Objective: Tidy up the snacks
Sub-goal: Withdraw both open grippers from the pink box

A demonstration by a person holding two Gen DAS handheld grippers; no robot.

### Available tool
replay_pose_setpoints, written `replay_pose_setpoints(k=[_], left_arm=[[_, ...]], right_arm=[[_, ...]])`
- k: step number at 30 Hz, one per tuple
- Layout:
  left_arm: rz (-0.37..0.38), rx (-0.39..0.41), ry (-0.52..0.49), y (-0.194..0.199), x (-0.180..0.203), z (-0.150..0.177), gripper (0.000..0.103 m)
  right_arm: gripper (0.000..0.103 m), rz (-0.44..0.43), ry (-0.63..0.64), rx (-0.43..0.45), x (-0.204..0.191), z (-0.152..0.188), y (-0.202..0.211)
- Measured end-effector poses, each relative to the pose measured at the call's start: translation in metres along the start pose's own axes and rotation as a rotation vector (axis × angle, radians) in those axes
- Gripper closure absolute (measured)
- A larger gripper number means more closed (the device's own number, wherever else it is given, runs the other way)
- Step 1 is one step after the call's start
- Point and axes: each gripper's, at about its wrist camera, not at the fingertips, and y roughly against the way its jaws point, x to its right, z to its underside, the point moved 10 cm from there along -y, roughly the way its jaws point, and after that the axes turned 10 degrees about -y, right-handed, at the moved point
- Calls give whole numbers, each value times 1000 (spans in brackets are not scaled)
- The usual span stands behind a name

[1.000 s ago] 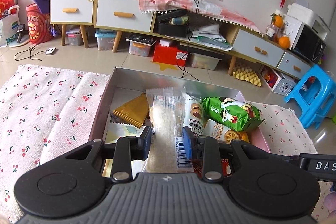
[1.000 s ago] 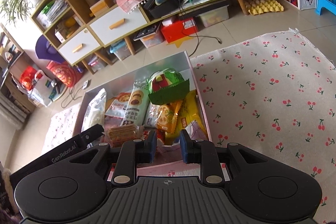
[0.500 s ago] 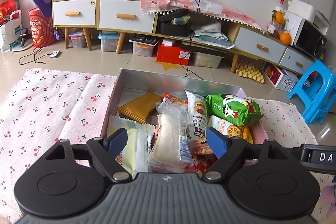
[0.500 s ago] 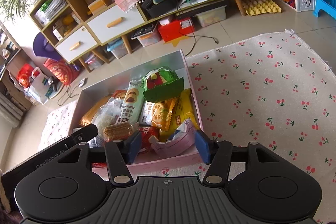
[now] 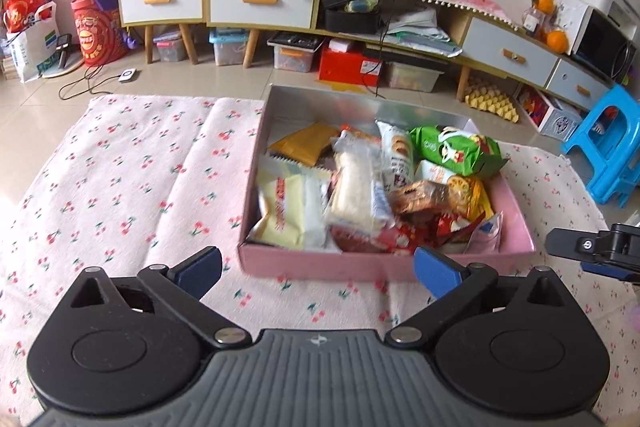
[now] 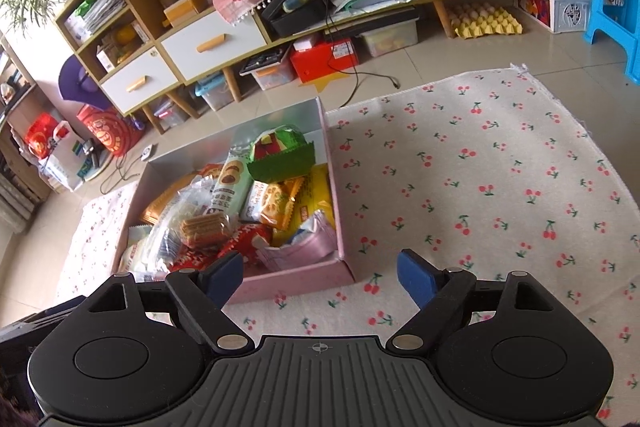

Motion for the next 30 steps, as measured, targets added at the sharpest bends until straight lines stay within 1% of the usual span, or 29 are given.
replay_pose_setpoints(k=[2, 3, 6, 9, 14, 18, 22, 27, 30], left_arm=[[-12, -15, -6, 3, -3, 5, 1], [-25, -31, -11, 5, -5, 9, 1], [-54, -64, -25, 11, -9, 20, 1], [-57, -91, -28, 17, -10, 31, 1], [-68, -108, -37, 29, -8, 44, 1], [-77, -125, -53, 38, -4, 54, 1], [-87, -130, -49, 45, -3, 60, 1], [-114, -112, -58, 51, -2, 62, 1], [-128, -101, -64, 54, -2, 62, 1]], right_arm=[[11, 10, 6, 2, 4, 3, 5], [11, 14, 7, 4, 6, 6, 8], [10, 27, 12, 10, 9, 12, 17], [10, 38, 23, 16, 8, 20, 25], [10, 27, 56, 9, -6, 41, 39], [9, 33, 59, 15, -14, 58, 46], [9, 50, 60, 15, -19, 70, 51], [7, 82, 109, 33, -25, 74, 53], [6, 95, 125, 29, -26, 77, 51]])
